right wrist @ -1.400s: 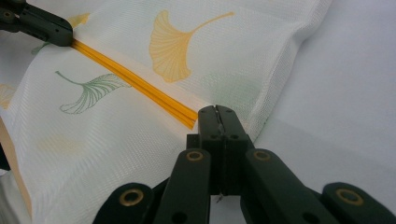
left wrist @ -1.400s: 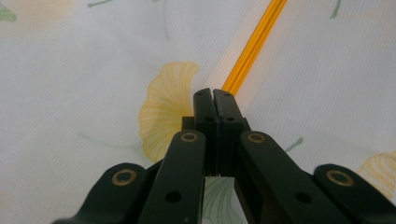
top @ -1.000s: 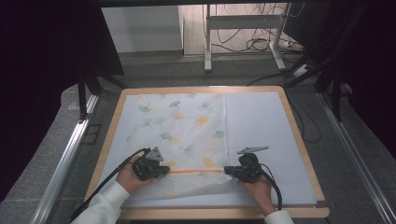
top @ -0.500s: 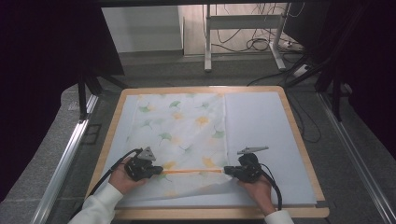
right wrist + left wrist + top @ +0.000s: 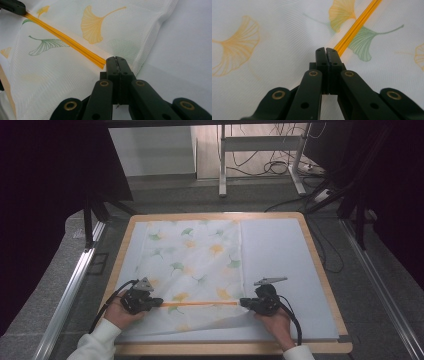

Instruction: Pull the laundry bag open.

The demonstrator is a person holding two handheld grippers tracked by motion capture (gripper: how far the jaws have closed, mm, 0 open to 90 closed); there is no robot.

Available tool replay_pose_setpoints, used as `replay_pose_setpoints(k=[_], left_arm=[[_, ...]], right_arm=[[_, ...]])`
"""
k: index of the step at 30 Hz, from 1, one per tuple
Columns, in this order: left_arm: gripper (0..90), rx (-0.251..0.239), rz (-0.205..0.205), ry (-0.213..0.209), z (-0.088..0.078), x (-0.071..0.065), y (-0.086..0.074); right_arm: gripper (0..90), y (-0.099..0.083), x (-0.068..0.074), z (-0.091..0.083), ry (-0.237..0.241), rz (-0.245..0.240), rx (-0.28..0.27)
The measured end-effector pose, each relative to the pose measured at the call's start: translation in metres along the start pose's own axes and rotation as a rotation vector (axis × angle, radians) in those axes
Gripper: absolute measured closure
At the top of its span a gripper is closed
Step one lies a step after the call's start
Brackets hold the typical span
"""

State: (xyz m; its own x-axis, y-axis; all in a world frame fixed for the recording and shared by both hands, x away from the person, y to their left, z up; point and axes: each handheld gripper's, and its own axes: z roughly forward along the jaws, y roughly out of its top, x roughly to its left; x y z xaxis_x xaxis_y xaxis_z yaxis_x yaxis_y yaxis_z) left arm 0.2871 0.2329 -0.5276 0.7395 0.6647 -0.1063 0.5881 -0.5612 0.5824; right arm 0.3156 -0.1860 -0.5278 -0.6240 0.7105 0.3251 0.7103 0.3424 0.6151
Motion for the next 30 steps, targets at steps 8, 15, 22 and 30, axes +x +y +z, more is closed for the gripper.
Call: replay_pose_setpoints(k=[8, 15, 22, 30], left_arm=[[90.0, 0.005, -0.023, 0.030, -0.010, 0.008, -0.013], [90.0, 0.000, -0.055, 0.046, -0.017, 0.014, -0.023], [90.0, -0.008, -0.091, 0.054, -0.024, 0.019, -0.032], [90.0, -0.003, -0.103, 0.064, -0.030, 0.022, -0.040]], right_arm=[[89.9, 0.000, 0.000, 0.000, -0.001, 0.000, -0.001], [89.9, 0.000, 0.000, 0.000, -0.002, 0.000, 0.000], [89.9, 0.000, 0.000, 0.000, -0.002, -0.001, 0.000], [89.9, 0.000, 0.001, 0.000, -0.008, -0.005, 0.002]])
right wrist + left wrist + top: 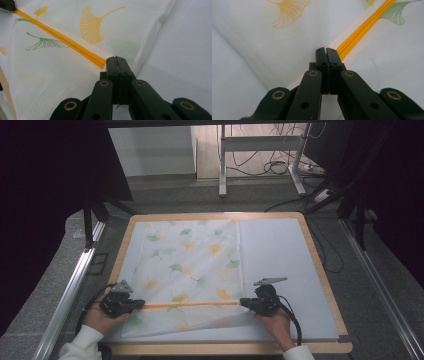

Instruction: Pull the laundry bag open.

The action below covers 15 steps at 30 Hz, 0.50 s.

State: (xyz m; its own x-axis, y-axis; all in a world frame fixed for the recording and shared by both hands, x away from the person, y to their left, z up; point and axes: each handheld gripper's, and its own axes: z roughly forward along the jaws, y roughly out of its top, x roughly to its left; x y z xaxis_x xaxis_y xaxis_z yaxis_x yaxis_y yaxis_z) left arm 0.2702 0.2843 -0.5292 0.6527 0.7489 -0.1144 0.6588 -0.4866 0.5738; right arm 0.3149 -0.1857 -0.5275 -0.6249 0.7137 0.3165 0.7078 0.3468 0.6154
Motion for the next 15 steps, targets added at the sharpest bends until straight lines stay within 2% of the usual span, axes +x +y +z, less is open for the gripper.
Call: replay_pose_setpoints(k=[7, 9, 15], left_arm=[[90.0, -0.006, -0.026, 0.013, -0.008, 0.008, -0.011], [90.0, -0.007, -0.040, 0.031, -0.011, 0.011, -0.015], [90.0, -0.017, -0.052, 0.026, -0.012, 0.016, -0.017]], right_arm=[[89.9, 0.000, 0.000, 0.000, -0.002, 0.000, -0.002], [89.9, 0.000, 0.000, 0.000, -0.002, 0.001, -0.002], [89.9, 0.000, 0.000, 0.000, -0.001, 0.004, -0.003]])
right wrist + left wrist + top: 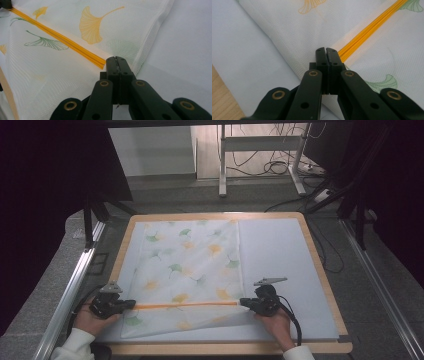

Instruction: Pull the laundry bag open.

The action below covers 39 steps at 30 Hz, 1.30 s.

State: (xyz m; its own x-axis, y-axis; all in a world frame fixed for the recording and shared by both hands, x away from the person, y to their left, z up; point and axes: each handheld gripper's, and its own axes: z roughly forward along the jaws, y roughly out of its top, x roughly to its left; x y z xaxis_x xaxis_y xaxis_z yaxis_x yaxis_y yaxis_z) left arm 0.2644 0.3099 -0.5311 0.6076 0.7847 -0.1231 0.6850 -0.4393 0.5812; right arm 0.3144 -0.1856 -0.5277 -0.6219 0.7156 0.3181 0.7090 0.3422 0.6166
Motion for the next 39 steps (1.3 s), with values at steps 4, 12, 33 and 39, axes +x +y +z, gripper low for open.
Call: replay_pose_setpoints(k=[4, 12, 33, 39], left_arm=[[90.0, -0.002, -0.001, 0.004, 0.000, 0.000, -0.001], [90.0, -0.006, 0.004, 0.000, 0.000, 0.001, -0.002], [83.0, -0.085, 0.012, 0.015, 0.000, 0.001, 0.006], [63.3, -0.237, -0.023, 0.019, -0.014, -0.002, 0.010]], right_arm=[[89.9, 0.000, 0.000, 0.000, 0.001, 0.002, -0.002], [89.9, 0.000, 0.000, 0.000, 0.002, 0.001, -0.002], [89.5, 0.001, 0.003, -0.011, 0.007, -0.044, -0.080], [77.0, 0.002, 0.005, -0.021, 0.005, -0.098, -0.139]])
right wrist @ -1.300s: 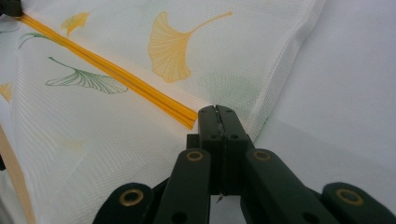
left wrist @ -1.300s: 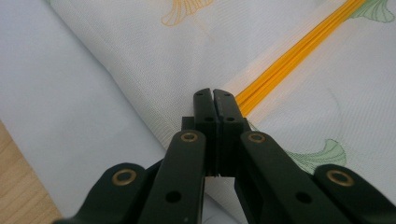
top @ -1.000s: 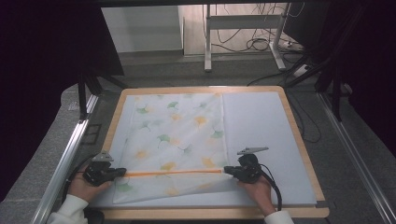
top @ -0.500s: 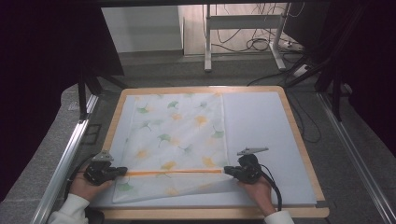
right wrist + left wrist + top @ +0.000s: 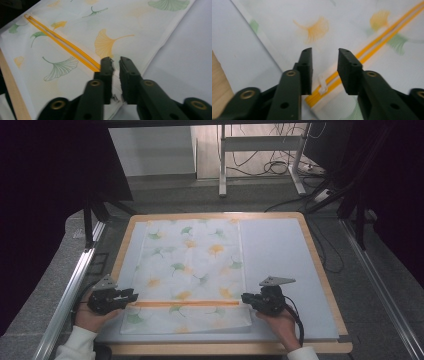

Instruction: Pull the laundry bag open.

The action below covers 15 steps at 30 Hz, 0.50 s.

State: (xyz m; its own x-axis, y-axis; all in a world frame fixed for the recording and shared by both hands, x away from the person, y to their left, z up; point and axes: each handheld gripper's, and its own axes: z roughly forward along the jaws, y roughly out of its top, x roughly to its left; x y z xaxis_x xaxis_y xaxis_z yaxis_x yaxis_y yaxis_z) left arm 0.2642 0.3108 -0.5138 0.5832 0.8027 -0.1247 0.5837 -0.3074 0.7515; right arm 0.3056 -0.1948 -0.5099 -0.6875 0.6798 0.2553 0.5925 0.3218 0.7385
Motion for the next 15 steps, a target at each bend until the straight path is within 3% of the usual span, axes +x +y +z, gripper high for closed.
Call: replay_pose_setpoints(k=[3, 6, 8, 11, 15], left_arm=[[59.2, -0.037, 0.013, 0.010, 0.001, -0.006, 0.005], [59.6, -0.059, 0.027, 0.029, 0.004, -0.013, 0.012], [59.0, -0.071, 0.033, 0.056, 0.014, -0.019, 0.022], [57.6, -0.069, 0.025, 0.065, 0.028, -0.021, 0.033], [56.1, -0.069, 0.019, 0.052, 0.035, -0.022, 0.038]], right_arm=[[66.4, 0.001, 0.001, -0.005, -0.008, -0.026, -0.021], [61.5, 0.001, -0.002, -0.009, -0.025, -0.045, -0.039], [56.1, 0.001, -0.005, -0.014, -0.049, -0.063, -0.041], [52.2, -0.002, -0.015, -0.020, -0.069, -0.038, -0.060], [48.9, -0.005, -0.025, -0.028, -0.108, -0.016, -0.079]])
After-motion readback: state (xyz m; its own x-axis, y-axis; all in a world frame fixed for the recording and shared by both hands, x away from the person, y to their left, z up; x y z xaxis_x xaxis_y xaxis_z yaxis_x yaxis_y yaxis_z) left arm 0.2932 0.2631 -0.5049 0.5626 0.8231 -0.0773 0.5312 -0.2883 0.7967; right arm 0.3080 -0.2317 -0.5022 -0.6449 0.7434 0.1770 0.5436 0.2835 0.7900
